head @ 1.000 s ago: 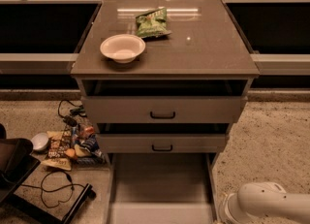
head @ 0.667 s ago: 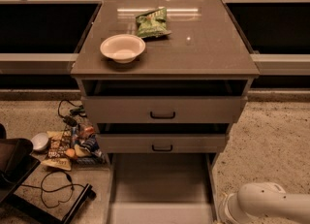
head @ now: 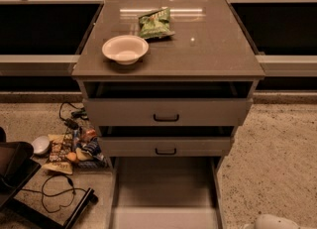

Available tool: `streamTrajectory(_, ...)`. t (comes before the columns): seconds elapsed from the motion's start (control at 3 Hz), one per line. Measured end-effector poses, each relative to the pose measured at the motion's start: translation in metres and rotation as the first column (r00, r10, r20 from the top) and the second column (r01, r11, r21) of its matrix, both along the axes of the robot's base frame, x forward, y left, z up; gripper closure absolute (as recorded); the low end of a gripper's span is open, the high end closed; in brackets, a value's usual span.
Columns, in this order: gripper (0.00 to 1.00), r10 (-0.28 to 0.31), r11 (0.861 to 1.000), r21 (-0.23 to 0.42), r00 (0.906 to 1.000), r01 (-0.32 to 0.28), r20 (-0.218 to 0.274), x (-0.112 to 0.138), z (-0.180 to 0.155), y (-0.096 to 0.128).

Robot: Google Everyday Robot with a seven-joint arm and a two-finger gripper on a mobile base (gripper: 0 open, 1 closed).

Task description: Close bottom drawer

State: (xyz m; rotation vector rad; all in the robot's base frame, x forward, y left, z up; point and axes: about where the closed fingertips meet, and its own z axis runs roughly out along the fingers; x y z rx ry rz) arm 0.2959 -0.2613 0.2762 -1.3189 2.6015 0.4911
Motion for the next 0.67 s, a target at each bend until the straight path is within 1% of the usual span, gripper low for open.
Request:
streamTrajectory(0.33,0.69,-0.012,0.999,0.036,0.9995,0.013,-0.028,-0.019,-0.045,-0.010)
streamTrajectory(0.67,0.93,-0.014,0.998,0.062,0.9981,0.018,-0.060,-0.031,-0.077,-0.012)
